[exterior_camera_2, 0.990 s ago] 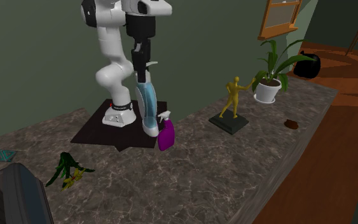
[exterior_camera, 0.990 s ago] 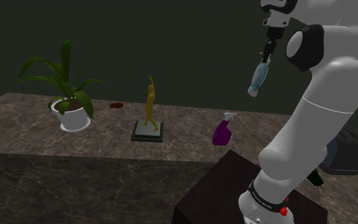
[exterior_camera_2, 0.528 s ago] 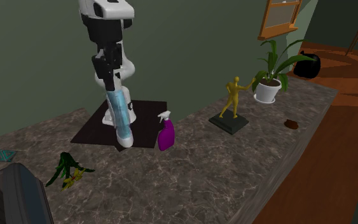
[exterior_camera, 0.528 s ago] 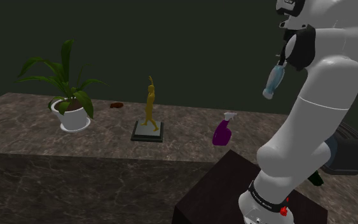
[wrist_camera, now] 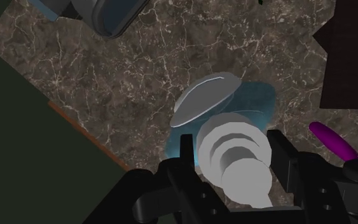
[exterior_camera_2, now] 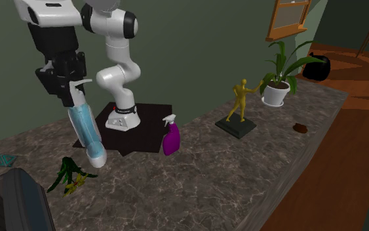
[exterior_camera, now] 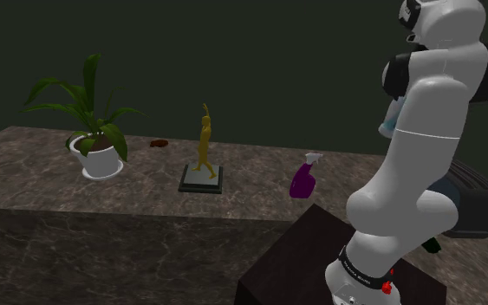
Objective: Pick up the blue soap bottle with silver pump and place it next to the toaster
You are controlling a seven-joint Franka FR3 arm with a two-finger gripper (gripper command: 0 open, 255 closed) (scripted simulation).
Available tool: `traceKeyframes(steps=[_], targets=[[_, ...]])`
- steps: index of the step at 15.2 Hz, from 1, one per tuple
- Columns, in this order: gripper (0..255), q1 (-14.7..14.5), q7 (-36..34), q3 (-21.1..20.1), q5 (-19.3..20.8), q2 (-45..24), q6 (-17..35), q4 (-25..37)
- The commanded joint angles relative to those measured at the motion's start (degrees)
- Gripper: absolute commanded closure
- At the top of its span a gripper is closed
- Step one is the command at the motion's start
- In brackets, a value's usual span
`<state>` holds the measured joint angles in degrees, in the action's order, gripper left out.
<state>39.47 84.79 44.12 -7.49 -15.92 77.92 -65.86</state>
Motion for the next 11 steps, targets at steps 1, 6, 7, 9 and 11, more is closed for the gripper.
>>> traceKeyframes(steps=[1,6,7,9,11], targets=[[255,0.04,0.60,0.15,0.28,0.43,1.38,-1.71],[255,-2.16,-0.50,0.05,2.27,3.13,6.47,-8.97],[255,-2.49,-0.70,0.02,2.59,3.58,7.43,-10.27],[255,-3.08,-1.08,-0.05,3.16,4.38,9.28,-12.75],[255,-3.57,-1.42,-0.12,3.66,5.08,11.08,-15.08]])
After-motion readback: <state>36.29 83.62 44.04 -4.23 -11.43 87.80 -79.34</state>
